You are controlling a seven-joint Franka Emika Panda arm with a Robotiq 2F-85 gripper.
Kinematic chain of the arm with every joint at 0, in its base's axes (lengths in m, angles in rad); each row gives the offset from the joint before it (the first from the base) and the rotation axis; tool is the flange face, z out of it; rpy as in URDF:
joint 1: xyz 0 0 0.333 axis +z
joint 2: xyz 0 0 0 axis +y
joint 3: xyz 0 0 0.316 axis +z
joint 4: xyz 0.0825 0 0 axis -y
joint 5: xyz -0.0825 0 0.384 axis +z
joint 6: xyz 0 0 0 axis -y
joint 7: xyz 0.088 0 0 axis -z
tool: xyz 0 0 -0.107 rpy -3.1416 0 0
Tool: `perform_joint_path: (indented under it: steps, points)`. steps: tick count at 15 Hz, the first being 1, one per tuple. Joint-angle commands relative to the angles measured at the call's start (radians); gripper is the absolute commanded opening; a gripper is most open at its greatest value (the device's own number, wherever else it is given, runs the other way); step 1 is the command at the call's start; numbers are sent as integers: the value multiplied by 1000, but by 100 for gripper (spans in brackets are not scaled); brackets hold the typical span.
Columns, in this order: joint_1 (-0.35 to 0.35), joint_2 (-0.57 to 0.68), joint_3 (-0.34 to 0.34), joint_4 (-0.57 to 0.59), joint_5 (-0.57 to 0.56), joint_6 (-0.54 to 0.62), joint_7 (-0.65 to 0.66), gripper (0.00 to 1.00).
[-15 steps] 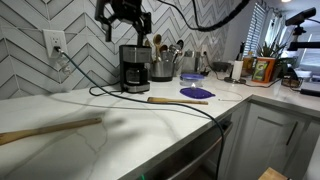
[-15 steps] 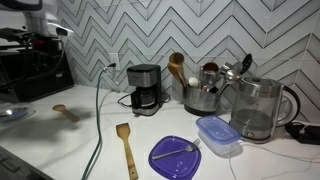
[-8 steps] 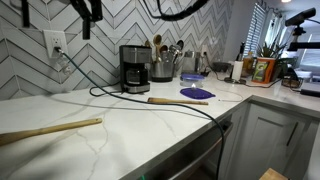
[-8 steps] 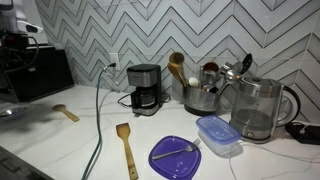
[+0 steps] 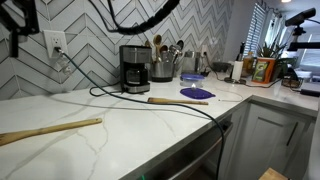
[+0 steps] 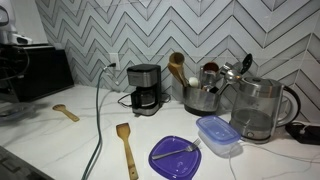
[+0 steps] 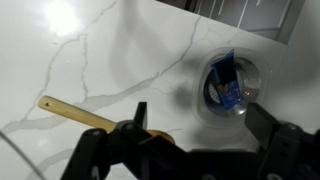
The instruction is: Pick up the clear bowl with a metallic plate inside and move it to the right of the coffee maker
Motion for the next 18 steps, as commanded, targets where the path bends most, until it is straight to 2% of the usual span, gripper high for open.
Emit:
perform_joint_path:
  steps: [1, 8, 18]
  points:
    - [30, 24, -16, 16, -6, 4, 1, 100]
    - [41, 58, -17, 47, -14, 8, 0, 100]
    - [115, 169, -14, 30, -37, 80, 57, 100]
